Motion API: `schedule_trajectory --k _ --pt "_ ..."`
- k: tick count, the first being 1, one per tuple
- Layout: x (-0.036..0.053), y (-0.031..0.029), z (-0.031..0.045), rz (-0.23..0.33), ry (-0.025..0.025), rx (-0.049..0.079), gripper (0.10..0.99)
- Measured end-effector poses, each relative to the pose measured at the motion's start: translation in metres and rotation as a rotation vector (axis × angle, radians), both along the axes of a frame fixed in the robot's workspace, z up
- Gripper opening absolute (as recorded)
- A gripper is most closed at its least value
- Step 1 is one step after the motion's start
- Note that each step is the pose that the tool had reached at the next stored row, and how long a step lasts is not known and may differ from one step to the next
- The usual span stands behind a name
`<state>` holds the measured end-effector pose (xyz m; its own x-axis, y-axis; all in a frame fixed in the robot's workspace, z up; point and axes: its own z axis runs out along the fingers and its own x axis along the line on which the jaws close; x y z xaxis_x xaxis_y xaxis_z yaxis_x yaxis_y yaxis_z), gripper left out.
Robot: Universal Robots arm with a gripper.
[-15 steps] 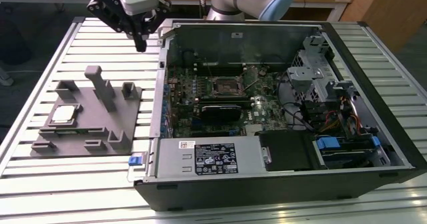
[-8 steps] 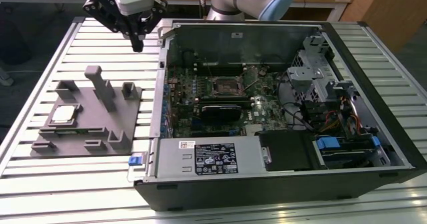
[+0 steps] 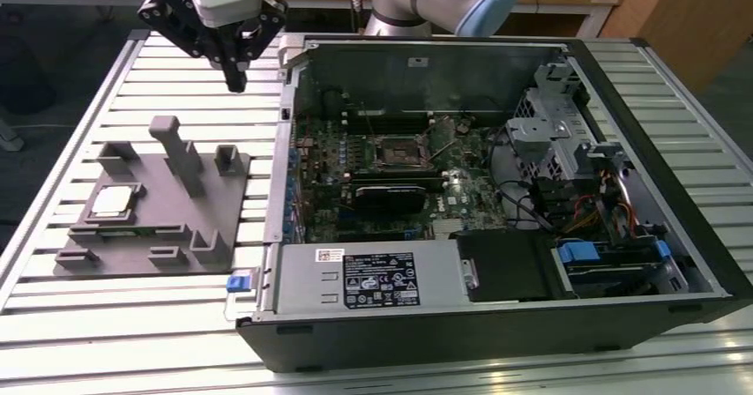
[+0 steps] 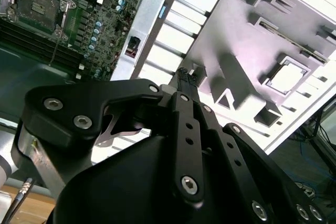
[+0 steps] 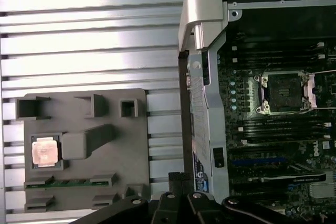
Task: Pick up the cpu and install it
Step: 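Reach for the cpu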
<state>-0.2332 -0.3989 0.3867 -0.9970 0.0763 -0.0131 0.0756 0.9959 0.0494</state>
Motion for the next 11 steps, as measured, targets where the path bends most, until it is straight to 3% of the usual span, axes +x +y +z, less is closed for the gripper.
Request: schedule_trajectory --k 11 --pt "-0.0093 0.0 -0.0004 0.0 0.0001 0.0 0.106"
